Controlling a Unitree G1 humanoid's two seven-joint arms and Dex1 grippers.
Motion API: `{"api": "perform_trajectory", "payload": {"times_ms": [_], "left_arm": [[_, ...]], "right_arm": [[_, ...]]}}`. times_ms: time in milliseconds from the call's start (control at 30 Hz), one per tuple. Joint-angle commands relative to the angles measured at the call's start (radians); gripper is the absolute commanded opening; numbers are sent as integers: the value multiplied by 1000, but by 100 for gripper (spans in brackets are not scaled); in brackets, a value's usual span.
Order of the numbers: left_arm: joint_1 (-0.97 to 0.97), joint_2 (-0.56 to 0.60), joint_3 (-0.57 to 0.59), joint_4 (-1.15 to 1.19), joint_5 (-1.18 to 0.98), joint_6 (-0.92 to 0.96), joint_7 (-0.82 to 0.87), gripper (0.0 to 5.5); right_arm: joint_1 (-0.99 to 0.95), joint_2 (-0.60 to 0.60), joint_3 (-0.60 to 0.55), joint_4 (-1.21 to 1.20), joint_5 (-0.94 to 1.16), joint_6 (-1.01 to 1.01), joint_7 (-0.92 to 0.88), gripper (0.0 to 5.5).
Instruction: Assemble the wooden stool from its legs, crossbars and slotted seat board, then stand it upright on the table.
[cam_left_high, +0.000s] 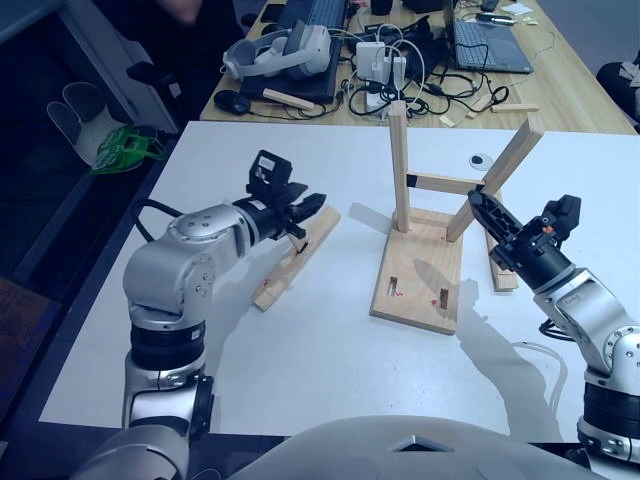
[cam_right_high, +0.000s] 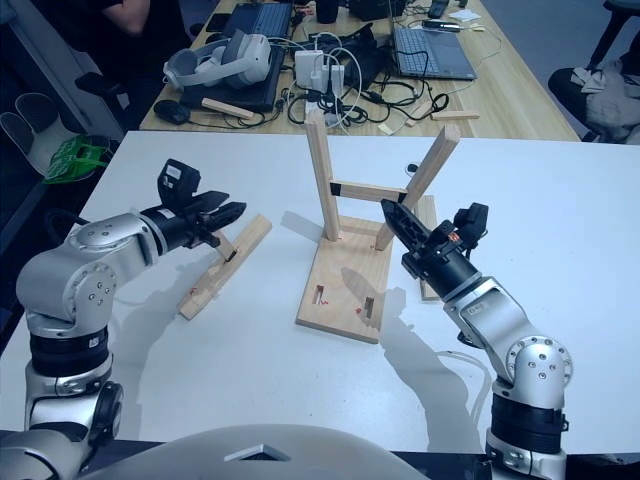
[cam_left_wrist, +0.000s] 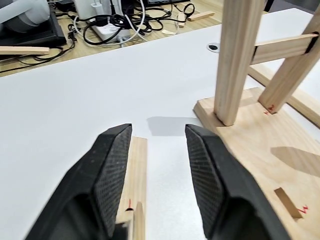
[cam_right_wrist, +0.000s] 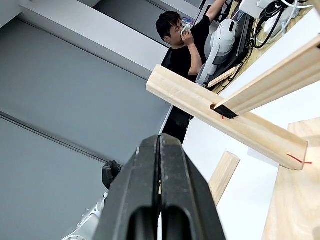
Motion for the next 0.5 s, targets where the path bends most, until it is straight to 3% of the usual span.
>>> {"api": "perform_trajectory", "payload": {"times_ms": [33, 100, 167, 333, 500], "left_arm": [[0, -62, 10, -42, -17, 38, 56, 196], [-122, -153, 134, -7, 24, -140, 187, 196], [-196, -144, 187, 20, 76, -270, 246, 196], [37, 83, 81, 118, 243, -294, 185, 196], [138, 45, 29, 23, 109, -163, 64, 196]], "right_arm": [[5, 5, 4, -5, -10, -2, 7, 0], [8, 6, 1, -7, -5, -4, 7, 0], [13, 7, -2, -11, -3, -7, 5, 0], [24, 2, -8, -18, 3, -9, 4, 0], [20, -2, -9, -16, 13, -11, -3, 0]]}}
